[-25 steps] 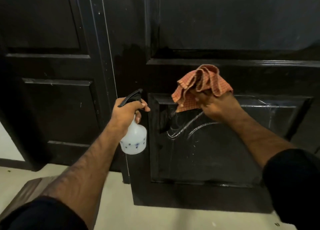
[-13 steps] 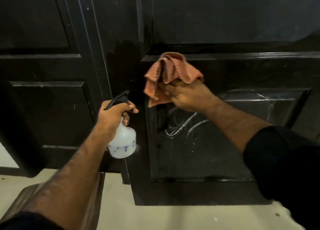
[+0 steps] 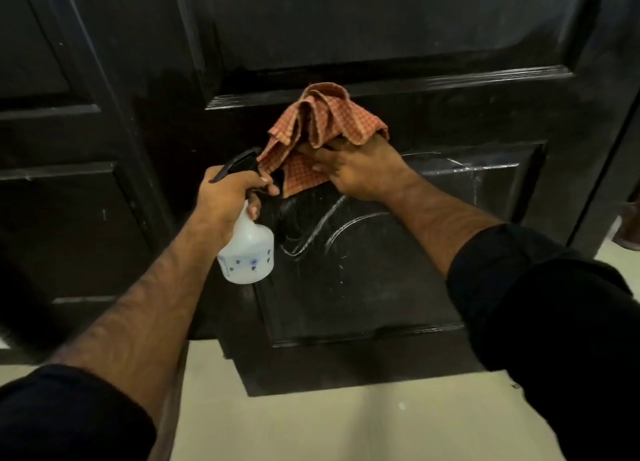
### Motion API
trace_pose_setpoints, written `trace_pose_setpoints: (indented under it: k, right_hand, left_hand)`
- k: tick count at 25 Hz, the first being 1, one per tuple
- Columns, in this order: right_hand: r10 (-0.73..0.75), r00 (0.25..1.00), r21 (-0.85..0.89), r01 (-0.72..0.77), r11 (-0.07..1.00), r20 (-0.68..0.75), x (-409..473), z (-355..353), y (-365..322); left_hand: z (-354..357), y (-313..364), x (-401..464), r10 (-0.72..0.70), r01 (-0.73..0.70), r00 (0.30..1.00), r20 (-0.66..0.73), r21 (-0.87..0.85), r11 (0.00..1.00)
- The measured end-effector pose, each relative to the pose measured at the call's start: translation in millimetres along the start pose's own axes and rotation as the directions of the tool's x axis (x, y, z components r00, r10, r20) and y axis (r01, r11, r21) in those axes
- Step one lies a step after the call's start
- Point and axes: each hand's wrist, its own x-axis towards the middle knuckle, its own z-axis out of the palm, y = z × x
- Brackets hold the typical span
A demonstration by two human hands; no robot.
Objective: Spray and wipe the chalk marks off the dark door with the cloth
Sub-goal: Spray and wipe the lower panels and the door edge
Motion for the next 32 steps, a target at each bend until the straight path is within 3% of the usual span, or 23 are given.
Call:
trace_pose_setpoints:
  k: [5,7,8,9,10,12,14,16,17,18,20,24,28,32]
  right_hand:
    - [0.204,0.979,-0.184,-0.200,0.962,0.004,-129,-19,112]
    - [0.363,0.931,-0.213,-0.349,0.913,0.027,-170,-32,142]
    - [0.492,0.870,-0.232,-0.474,0.849,0.022,-189,-39,154]
    - [0.658,0.753,-0.199,-0.646,0.737,-0.009,-208,-49,164]
    - [0.812,0.581,-0.097,-0.813,0.574,-0.062,-226,-58,172]
    - [0.961,0.267,0.207,-0.938,0.277,-0.078,-254,-76,171]
    - [0.994,0.101,0.558,-0.827,0.062,0.039,-259,-72,133]
    - [0.950,-0.080,0.835,-0.458,-0.305,0.303,-254,-46,72]
    - [0.877,-0.124,0.837,-0.262,-0.480,0.464,-253,-33,38]
    - [0.782,-0.149,0.774,-0.121,-0.622,0.605,-252,-19,5]
    - [0.613,-0.164,0.628,0.050,-0.777,0.773,-253,0,-52]
    - [0.464,-0.138,0.484,0.234,-0.843,0.875,-254,9,-113]
    - [0.420,-0.080,0.424,0.298,-0.855,0.904,-269,8,-137]
    - [0.392,-0.089,0.399,0.314,-0.861,0.916,-293,4,-150]
  left_hand:
    - [85,4,14,0.018,-0.011,0.983,0.181,-0.041,0.999]
    - [111,1,12,0.002,0.007,0.975,0.222,-0.043,0.999]
    - [121,-2,9,-0.011,0.020,0.970,0.241,-0.035,0.999]
    - [129,-7,7,-0.024,0.031,0.966,0.258,-0.024,0.999]
    - [135,-12,3,-0.036,0.042,0.962,0.272,-0.015,0.999]
    - [141,-27,-3,-0.058,0.060,0.951,0.302,0.004,0.998]
    - [145,-51,-10,-0.097,0.097,0.937,0.334,0.017,0.995]
    - [148,-82,-23,-0.152,0.151,0.914,0.375,0.033,0.988]
    - [150,-99,-32,-0.180,0.174,0.900,0.397,0.051,0.983]
    - [151,-114,-42,-0.200,0.188,0.885,0.420,0.070,0.980]
    - [147,-141,-63,-0.243,0.224,0.864,0.442,0.096,0.970]
    - [133,-183,-93,-0.372,0.329,0.796,0.478,0.174,0.928]
    - [124,-212,-105,-0.454,0.380,0.776,0.438,0.250,0.891]
    - [123,-221,-108,-0.447,0.400,0.750,0.487,0.205,0.894]
